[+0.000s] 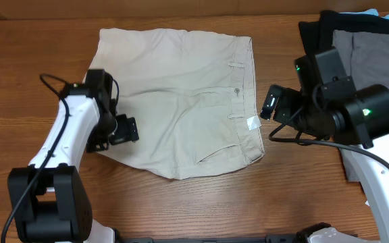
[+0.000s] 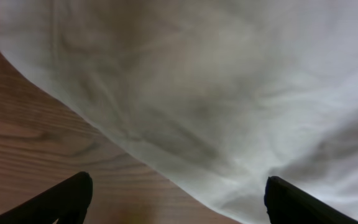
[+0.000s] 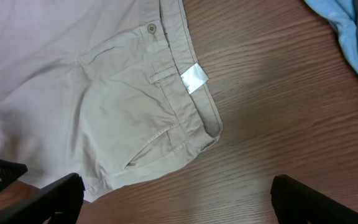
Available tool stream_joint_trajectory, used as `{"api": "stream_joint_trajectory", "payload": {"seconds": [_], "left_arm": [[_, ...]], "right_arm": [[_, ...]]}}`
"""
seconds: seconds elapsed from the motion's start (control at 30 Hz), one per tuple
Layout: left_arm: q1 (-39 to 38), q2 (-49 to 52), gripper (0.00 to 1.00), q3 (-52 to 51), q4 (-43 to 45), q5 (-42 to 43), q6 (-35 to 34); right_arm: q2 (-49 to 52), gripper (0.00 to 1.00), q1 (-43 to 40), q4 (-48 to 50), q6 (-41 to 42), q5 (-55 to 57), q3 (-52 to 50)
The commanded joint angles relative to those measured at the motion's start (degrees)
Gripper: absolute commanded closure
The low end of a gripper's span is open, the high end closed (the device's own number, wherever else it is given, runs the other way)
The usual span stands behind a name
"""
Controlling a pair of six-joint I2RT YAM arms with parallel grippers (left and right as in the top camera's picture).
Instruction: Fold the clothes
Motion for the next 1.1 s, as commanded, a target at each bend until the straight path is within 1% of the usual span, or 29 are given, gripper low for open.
{"api": "stream_joint_trajectory", "payload": {"seconds": [0.0, 0.07, 0.13, 0.2, 0.33, 0.4, 0.43, 0.5, 0.53, 0.63, 0.7, 0.9, 1.0, 1.07], "left_arm": [[0.09, -1.14, 0.13, -5.40, 3.26, -1.03, -5.95], [0.39, -1.14, 0.16, -7.69, 5.33, -1.07, -7.78], [0.70, -1.14, 0.21, -9.60, 7.19, -1.53, -9.55], [1.53, -1.14, 0.22, -12.09, 9.75, -3.74, -12.59], [3.28, -1.14, 0.37, -16.04, 15.06, -5.05, -15.06], [4.04, -1.14, 0.48, -16.98, 17.31, -5.03, -15.06], [4.22, -1.14, 0.59, -17.00, 17.75, -5.07, -15.04], [4.31, -1.14, 0.88, -16.85, 18.45, -5.57, -14.82], [4.37, -1.14, 0.96, -16.48, 18.40, -5.86, -13.92], [4.46, -1.20, 0.96, -14.21, 15.78, -6.80, -10.73], [4.46, -1.20, 0.96, -11.34, 11.98, -6.97, -9.35], [4.37, -1.20, 0.96, -0.11, -0.07, -6.95, -0.98], [4.24, -1.20, 0.96, 4.42, -3.58, -6.95, -0.22], [4.09, -1.20, 0.96, 6.16, -3.50, -6.99, -0.22]], "right_arm": [[1.16, 0.00, 0.13, 0.00, -0.42, 0.00, -0.44], [1.49, 0.00, 0.13, -0.20, -0.42, 0.00, -0.48], [1.68, 0.00, 0.13, -0.22, -0.63, 0.00, -0.70], [1.73, 0.00, 0.13, -0.07, -0.63, 0.02, -1.36], [1.73, 0.00, 0.13, 0.74, -0.61, 0.02, -2.97], [1.73, 0.00, 0.13, 1.27, -0.61, 0.02, -3.45], [1.84, 0.00, 0.11, 1.36, -0.61, 0.02, -3.45], [1.88, 0.00, 0.13, 1.55, -0.59, 0.04, -3.45], [1.95, 0.00, 0.13, 1.68, -0.59, 0.15, -3.45], [2.03, 0.01, 0.13, 2.38, -0.57, 0.46, -3.45], [2.21, 0.04, 0.13, 2.95, -0.57, 0.46, -3.45], [5.22, 0.12, 0.26, 3.98, -0.63, 0.44, -3.48], [8.48, 0.13, 0.98, 4.35, -0.96, 0.24, -3.48], [10.91, 0.14, 1.79, 5.55, -3.52, -1.84, -3.50]]}}
